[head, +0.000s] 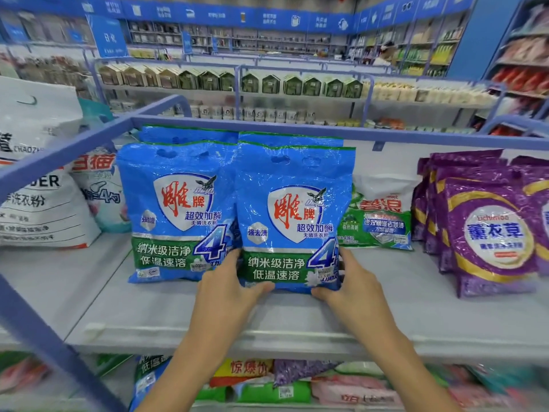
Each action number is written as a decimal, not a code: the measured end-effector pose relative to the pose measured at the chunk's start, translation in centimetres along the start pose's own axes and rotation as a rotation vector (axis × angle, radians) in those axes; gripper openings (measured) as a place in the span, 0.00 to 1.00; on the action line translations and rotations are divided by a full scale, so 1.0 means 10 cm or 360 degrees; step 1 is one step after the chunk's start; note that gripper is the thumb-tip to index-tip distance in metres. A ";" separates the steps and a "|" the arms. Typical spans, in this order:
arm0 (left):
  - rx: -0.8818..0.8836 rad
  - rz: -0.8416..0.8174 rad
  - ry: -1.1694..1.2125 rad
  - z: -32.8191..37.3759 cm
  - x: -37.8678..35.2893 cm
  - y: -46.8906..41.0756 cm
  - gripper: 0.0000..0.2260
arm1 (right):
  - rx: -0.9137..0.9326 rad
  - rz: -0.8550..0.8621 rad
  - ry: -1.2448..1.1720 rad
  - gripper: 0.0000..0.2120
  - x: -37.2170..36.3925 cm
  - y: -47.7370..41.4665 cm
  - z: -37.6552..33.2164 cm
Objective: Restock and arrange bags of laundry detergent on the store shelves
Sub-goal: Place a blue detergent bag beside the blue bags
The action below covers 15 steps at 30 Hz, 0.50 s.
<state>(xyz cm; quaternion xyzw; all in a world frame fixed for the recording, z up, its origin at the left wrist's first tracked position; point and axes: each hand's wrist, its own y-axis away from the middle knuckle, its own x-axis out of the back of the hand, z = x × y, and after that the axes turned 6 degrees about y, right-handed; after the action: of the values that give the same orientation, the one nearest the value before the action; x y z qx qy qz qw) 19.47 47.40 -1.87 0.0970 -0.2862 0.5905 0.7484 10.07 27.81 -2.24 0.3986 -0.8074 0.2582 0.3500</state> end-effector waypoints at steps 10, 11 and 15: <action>-0.0062 -0.0051 -0.0171 -0.02 0.02 -0.02 0.24 | -0.0078 0.0105 0.0174 0.23 -0.06 0.11 -0.08; -0.0091 -0.0067 -0.0206 -0.04 0.02 -0.02 0.24 | -0.0066 0.0106 0.0176 0.22 -0.06 0.14 -0.09; -0.0205 -0.0062 -0.0409 -0.07 0.07 0.09 0.22 | 0.0030 0.0129 0.0156 0.17 -0.03 0.29 -0.07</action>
<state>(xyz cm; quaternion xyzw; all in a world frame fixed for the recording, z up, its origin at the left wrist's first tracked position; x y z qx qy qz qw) 18.99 48.61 -2.21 0.1291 -0.4149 0.5390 0.7216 8.05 29.97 -2.41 0.3558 -0.8023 0.2990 0.3747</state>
